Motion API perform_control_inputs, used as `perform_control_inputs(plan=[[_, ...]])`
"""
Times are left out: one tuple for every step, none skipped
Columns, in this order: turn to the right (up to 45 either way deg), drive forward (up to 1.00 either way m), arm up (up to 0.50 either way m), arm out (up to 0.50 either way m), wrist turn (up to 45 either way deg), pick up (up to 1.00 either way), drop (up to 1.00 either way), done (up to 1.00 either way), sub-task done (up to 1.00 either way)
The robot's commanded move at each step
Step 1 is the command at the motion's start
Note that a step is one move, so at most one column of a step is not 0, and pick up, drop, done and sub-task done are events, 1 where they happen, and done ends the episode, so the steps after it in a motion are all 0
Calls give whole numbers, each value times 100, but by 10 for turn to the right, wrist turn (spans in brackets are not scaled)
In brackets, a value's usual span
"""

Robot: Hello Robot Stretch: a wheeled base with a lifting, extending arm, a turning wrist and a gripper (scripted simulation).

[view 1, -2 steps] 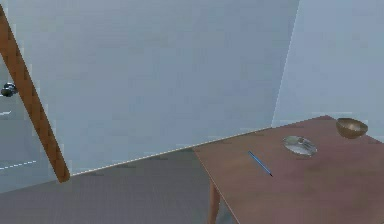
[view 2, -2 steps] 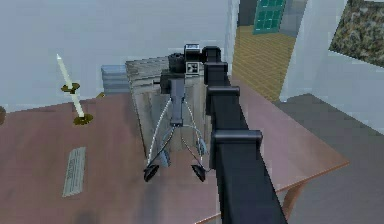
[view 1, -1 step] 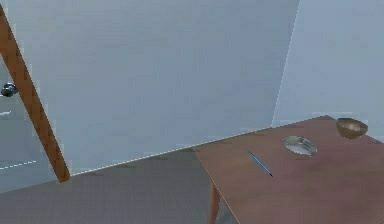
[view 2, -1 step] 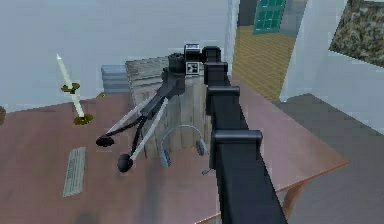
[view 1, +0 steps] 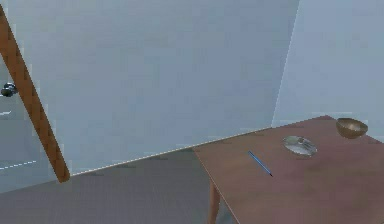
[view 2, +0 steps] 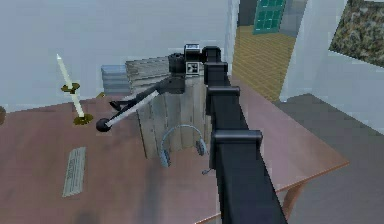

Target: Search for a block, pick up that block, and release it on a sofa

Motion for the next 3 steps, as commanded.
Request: perform_control_inputs(plan=[[0,0,0,0,390,0,0,0,0],[0,0,0,0,0,100,0,0,0],[0,0,2,0,0,0,0,0,0]])
